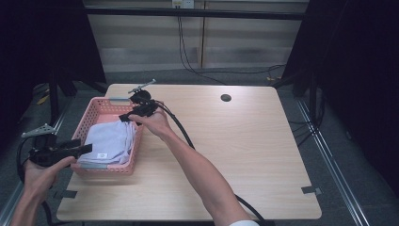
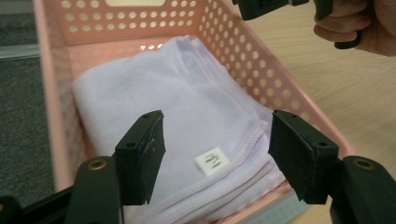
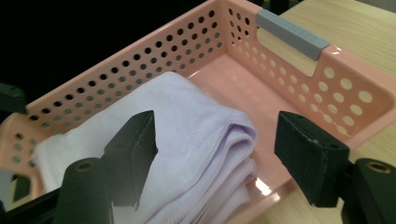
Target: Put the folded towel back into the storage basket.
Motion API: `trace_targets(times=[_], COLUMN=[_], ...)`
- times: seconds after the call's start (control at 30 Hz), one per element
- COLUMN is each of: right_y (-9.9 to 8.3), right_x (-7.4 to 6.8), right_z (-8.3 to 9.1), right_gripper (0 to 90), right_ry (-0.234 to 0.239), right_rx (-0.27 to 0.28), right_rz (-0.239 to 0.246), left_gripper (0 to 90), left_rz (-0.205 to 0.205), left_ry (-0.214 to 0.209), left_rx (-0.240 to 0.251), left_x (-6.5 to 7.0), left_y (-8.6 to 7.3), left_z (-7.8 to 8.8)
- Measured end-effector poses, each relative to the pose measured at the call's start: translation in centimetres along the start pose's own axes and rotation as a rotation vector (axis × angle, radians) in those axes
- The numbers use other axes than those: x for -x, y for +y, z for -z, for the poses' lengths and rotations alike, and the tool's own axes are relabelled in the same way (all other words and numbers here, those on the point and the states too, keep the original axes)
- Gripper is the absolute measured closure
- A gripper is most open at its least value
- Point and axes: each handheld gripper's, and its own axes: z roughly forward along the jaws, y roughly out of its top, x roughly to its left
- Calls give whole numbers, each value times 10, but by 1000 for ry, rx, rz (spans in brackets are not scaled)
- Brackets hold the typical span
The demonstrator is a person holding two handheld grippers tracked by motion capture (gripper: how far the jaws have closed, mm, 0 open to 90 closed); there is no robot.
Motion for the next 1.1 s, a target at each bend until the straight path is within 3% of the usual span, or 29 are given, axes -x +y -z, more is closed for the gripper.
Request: trace_targets(times=[0.2,0.33,0.37,0.47,0.53,0.7,0.77,1.1], right_y=[-14,-23,-25,-31,-36,-57,-65,-114], right_x=[3,4,4,7,9,17,19,23], right_z=[40,70,77,95,107,133,144,207], right_gripper=[297,300,301,310,317,333,342,345], right_ry=[19,14,8,-10,-14,-24,-34,-74], right_rx=[37,70,70,70,75,96,112,131], right_rz=[36,53,57,72,72,54,52,58], left_gripper=[349,347,334,337,336,347,347,357], left_rz=[-53,-66,-60,-31,1,-64,-74,-128], left_ry=[-41,-16,-16,34,7,-27,-54,-139], left_rx=[-24,-31,-27,-33,-5,-22,-12,-59], left_x=[31,48,52,63,70,95,106,146], left_y=[2,5,5,3,-1,-3,-4,-11], left_z=[-14,-19,-21,-26,-30,-43,-48,-83])
